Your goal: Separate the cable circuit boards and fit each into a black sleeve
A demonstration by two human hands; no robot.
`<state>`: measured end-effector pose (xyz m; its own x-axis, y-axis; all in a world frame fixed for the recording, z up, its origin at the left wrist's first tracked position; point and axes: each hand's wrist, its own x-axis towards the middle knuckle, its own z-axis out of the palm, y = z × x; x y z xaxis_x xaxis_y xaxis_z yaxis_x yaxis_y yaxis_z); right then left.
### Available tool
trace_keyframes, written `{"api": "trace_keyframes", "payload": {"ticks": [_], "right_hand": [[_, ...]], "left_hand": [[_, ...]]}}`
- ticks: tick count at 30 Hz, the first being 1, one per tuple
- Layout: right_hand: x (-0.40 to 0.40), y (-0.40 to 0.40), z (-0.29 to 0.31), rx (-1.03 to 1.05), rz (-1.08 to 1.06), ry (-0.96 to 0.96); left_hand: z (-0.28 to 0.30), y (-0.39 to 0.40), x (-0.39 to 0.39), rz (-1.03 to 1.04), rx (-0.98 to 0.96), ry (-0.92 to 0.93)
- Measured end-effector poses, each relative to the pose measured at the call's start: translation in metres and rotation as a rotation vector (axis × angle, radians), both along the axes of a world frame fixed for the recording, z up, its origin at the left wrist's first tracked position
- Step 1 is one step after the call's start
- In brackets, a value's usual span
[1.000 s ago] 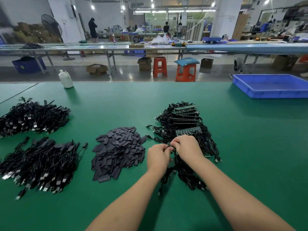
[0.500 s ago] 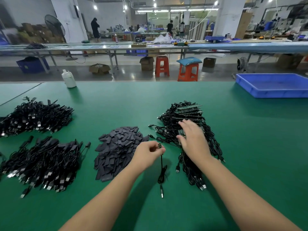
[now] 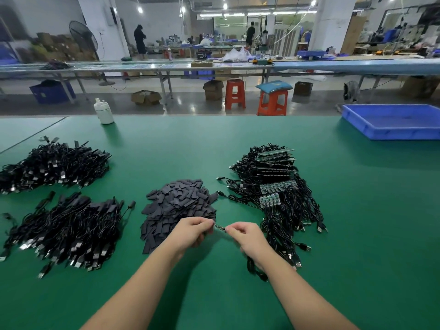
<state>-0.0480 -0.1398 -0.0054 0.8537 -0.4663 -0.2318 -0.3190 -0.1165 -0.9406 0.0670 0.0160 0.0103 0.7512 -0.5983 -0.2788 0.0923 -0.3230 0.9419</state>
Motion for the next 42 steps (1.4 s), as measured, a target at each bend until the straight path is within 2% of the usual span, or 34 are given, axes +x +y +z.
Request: {"api": "trace_keyframes", "payload": {"ticks": [1, 4, 6, 9, 12, 17, 19, 21, 23, 28, 42], "right_hand": [[0.001, 0.0, -0.002, -0.04, -0.008, 0.018], [-0.002, 0.0, -0.008, -0.017, -0.01, 0.054], [-0.006, -0.001, -0.015, 0.029, -0.019, 0.075], [-0.008, 0.0, -0.023, 0.088, -0.044, 0.076], [-0.006, -0.002, -0.027, 0.156, -0.027, 0.057], [-0.007, -0.008, -0.034, 0.132, 0.01, 0.067], [-0.008, -0.008, -0.037, 0.142, 0.014, 0.06], [-0.009, -0.008, -0.038, 0.154, 0.01, 0.05], [-0.01, -0.008, -0.038, 0.151, 0.022, 0.053], [-0.012, -0.007, -0.035, 0.161, 0.042, 0.062], [-0.017, -0.006, -0.034, 0.156, 0.062, 0.06]], "left_hand": [[-0.005, 0.004, 0.006, 0.061, 0.088, -0.099], [-0.017, 0.022, 0.023, 0.205, 0.579, -0.589], [-0.026, 0.032, 0.03, 0.19, 0.744, -0.689], [-0.036, 0.036, 0.032, 0.141, 0.821, -0.696], [-0.039, 0.037, 0.033, 0.16, 0.816, -0.753], [-0.035, 0.037, 0.034, 0.238, 0.767, -0.758], [-0.033, 0.036, 0.032, 0.277, 0.694, -0.794], [-0.029, 0.033, 0.027, 0.311, 0.544, -0.808], [-0.026, 0.026, 0.02, 0.267, 0.389, -0.744], [-0.022, 0.006, -0.004, 0.02, 0.171, -0.431], [-0.04, -0.006, -0.023, -0.115, 0.318, -0.512]]}}
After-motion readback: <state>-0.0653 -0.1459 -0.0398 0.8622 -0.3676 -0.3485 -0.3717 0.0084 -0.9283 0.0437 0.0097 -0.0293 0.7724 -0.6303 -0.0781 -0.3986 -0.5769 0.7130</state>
